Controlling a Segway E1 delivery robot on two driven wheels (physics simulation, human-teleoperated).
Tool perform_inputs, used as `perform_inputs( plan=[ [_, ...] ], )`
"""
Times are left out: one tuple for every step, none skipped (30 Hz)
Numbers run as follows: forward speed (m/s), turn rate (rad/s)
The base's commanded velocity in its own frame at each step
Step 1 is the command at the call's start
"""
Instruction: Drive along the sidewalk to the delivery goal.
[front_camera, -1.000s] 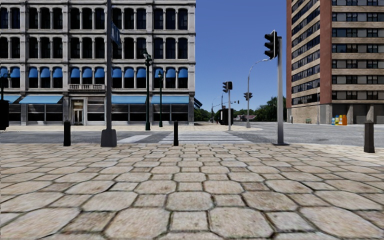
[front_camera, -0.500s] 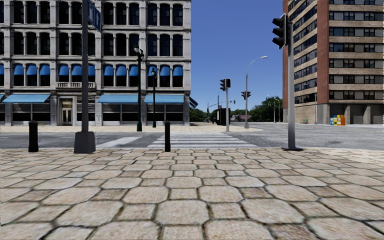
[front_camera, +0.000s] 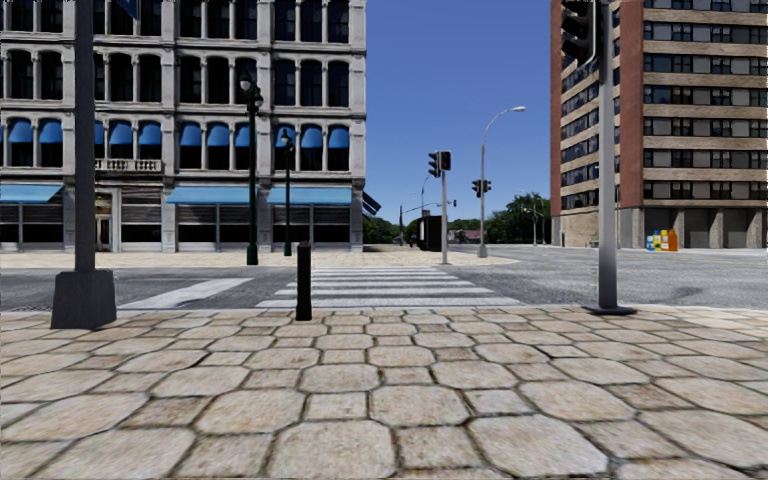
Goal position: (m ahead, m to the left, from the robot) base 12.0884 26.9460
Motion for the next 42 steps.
perform_inputs(
  plan=[
    [2.0,-0.22],
    [2.0,-0.22],
    [2.0,-0.22],
    [2.0,-0.22],
    [2.0,-0.22],
    [2.0,-0.22],
    [2.0,-0.22],
    [2.0,-0.22],
    [2.0,-0.22],
    [2.0,-0.22],
    [2.0,-0.22],
    [2.0,-0.22],
    [2.0,-0.22],
    [2.0,-0.22],
    [2.0,-0.22],
    [2.0,-0.22],
    [2.0,-0.22],
    [2.0,-0.22],
    [2.0,-0.22],
    [2.0,-0.13],
    [2.0,-0.13],
    [2.0,0.0],
    [2.0,0.0],
    [2.0,0.0],
    [2.0,0.0],
    [2.0,0.0],
    [2.0,0.0],
    [2.0,0.0],
    [2.0,0.0],
    [2.0,0.0],
    [2.0,0.0],
    [2.0,0.03],
    [2.0,0.03],
    [2.0,0.05],
    [2.0,0.06],
    [2.0,0.06],
    [2.0,0.06],
    [2.0,0.07],
    [2.0,0.07],
    [2.0,0.11],
    [2.0,0.16],
    [2.0,0.18]
  ],
)
